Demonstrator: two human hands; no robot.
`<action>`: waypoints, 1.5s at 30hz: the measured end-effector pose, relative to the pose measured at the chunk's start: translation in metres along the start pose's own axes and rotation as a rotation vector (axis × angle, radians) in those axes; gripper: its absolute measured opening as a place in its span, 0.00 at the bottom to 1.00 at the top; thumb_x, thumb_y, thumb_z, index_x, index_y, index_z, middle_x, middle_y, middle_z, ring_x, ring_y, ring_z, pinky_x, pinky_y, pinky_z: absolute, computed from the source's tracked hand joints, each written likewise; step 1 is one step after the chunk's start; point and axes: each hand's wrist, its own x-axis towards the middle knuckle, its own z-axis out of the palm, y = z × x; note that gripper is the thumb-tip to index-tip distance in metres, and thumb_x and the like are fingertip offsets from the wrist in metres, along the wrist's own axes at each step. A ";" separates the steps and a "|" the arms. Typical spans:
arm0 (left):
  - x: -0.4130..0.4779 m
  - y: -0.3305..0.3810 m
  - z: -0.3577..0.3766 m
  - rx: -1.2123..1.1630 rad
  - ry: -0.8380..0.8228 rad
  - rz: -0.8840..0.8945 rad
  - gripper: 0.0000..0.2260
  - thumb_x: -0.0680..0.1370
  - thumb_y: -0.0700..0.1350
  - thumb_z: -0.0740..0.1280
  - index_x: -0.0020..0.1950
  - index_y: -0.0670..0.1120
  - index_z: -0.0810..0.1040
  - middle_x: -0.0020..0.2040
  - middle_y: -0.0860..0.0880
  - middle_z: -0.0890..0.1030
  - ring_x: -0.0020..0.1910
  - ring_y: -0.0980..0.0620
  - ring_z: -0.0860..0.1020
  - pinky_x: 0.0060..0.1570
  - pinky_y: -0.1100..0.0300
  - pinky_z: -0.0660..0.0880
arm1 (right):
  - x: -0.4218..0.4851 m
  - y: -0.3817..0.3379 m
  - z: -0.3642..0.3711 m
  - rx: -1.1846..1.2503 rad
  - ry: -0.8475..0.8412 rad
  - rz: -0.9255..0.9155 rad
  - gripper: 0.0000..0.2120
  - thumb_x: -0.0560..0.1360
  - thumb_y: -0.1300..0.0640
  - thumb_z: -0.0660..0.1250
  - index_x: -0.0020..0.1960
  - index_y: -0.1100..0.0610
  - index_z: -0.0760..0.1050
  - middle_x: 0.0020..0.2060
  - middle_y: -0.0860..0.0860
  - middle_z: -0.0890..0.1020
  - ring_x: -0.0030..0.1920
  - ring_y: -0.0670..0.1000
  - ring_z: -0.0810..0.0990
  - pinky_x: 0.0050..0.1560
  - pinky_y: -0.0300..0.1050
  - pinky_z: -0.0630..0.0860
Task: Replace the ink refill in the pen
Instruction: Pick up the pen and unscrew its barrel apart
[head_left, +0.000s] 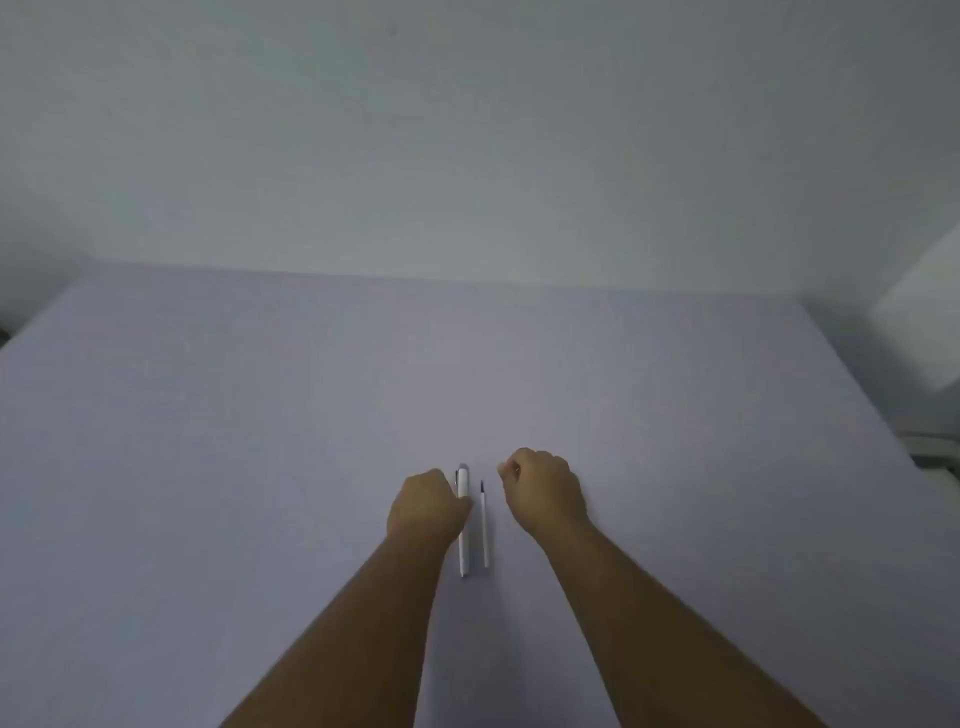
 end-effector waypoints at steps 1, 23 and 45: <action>0.000 -0.001 0.004 -0.014 -0.034 -0.025 0.14 0.74 0.52 0.68 0.50 0.42 0.78 0.44 0.47 0.79 0.40 0.48 0.77 0.37 0.59 0.72 | 0.001 0.002 0.004 0.014 -0.014 0.014 0.17 0.80 0.48 0.55 0.55 0.58 0.77 0.51 0.54 0.82 0.53 0.56 0.78 0.52 0.50 0.75; -0.007 -0.006 0.000 -0.202 0.010 0.157 0.05 0.73 0.46 0.69 0.45 0.45 0.77 0.35 0.53 0.75 0.32 0.54 0.75 0.34 0.63 0.75 | 0.020 -0.027 0.002 0.618 -0.107 0.329 0.17 0.74 0.53 0.65 0.27 0.53 0.72 0.26 0.50 0.73 0.27 0.48 0.70 0.30 0.41 0.65; 0.004 -0.022 -0.001 -0.262 -0.004 0.127 0.04 0.74 0.45 0.67 0.40 0.49 0.74 0.35 0.53 0.77 0.36 0.53 0.76 0.33 0.66 0.71 | 0.014 0.006 0.027 0.098 -0.127 0.134 0.13 0.78 0.52 0.61 0.52 0.61 0.77 0.51 0.58 0.81 0.52 0.60 0.79 0.47 0.48 0.74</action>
